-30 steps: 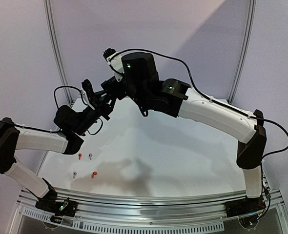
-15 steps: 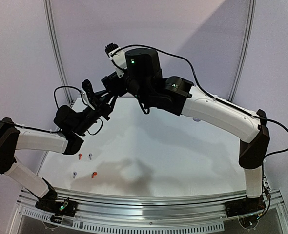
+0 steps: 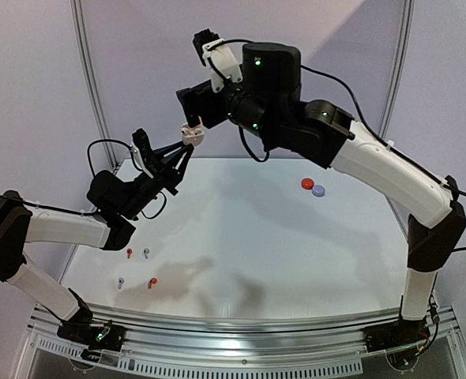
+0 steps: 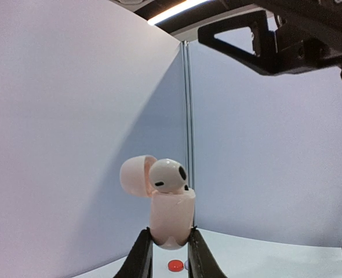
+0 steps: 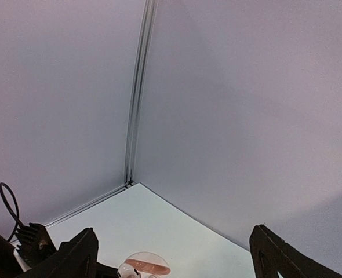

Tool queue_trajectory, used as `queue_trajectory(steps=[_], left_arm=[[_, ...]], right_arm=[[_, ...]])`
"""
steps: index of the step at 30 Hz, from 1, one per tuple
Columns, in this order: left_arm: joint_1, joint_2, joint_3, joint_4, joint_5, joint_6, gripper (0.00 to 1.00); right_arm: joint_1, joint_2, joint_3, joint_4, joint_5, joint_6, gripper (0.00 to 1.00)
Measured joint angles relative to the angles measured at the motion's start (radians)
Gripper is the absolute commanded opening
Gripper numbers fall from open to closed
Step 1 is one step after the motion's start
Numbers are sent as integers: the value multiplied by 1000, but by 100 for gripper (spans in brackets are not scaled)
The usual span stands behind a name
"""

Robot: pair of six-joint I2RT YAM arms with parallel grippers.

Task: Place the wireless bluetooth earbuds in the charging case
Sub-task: Adjust the left earbud in the left side groove of the charging case.

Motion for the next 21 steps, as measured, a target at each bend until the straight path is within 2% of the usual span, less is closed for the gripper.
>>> queue_trajectory(steps=[3, 8, 15, 21], left_arm=[[0, 0, 0, 0, 8, 0, 0], [1, 0, 0, -1, 35, 0, 0], [2, -1, 0, -3, 74, 1, 0], [3, -4, 0, -8, 125, -3, 0]], right_arm=[[-20, -48, 0, -43, -72, 44, 74], [-34, -76, 18, -115, -134, 98, 59], [-34, -60, 20, -238, -201, 162, 60], [-26, -34, 26, -325, -230, 173, 56]])
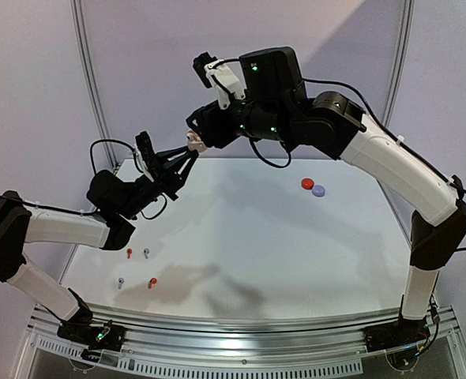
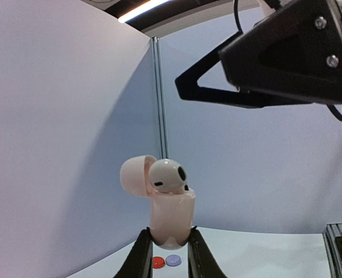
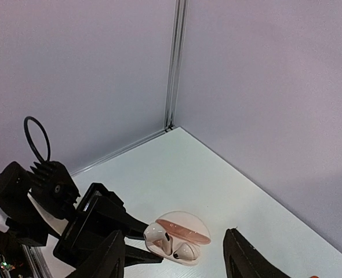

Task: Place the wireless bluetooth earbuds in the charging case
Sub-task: Adjust the left earbud in the left side groove of the charging case.

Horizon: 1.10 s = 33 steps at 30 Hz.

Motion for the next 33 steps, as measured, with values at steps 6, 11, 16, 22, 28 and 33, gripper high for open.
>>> queue_trajectory(steps=[6, 11, 16, 22, 28, 33], left_arm=[[0, 0, 0, -2, 30, -5, 0], [0, 0, 0, -2, 42, -7, 0], [0, 0, 0, -2, 45, -11, 0], [0, 0, 0, -2, 45, -11, 0], [0, 0, 0, -2, 45, -11, 0], [0, 0, 0, -3, 45, -11, 0]], right_arm=[[18, 14, 0, -51, 3, -6, 51], [19, 19, 0, -50, 5, -11, 47], [19, 35, 3, -30, 10, -34, 47], [19, 61, 5, -21, 9, -48, 45], [19, 69, 5, -20, 18, -53, 39], [19, 69, 5, -20, 25, -55, 33]])
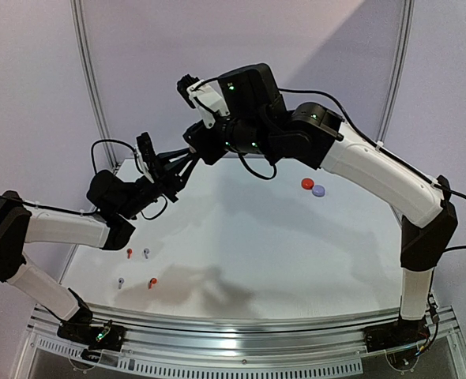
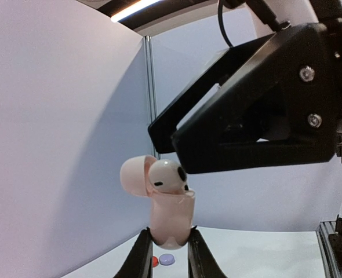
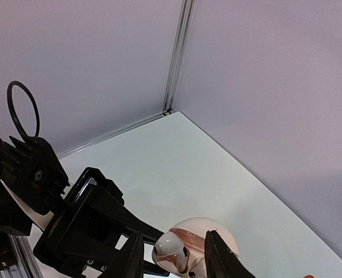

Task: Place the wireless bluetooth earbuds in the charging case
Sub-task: Adjust the left earbud in the left side groove of the charging case.

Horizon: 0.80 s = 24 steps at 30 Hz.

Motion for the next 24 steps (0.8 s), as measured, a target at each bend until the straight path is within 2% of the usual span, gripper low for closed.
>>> queue_trajectory(steps=[9, 15, 24], left_arm=[[0, 0, 0, 0, 0, 0, 0], [0, 0, 0, 0, 0, 0, 0], [0, 0, 0, 0, 0, 0, 0]], right_arm=[[0, 0, 0, 0, 3, 3, 28], [0, 0, 0, 0, 6, 3, 39], [0, 1, 0, 23, 2, 3, 34]])
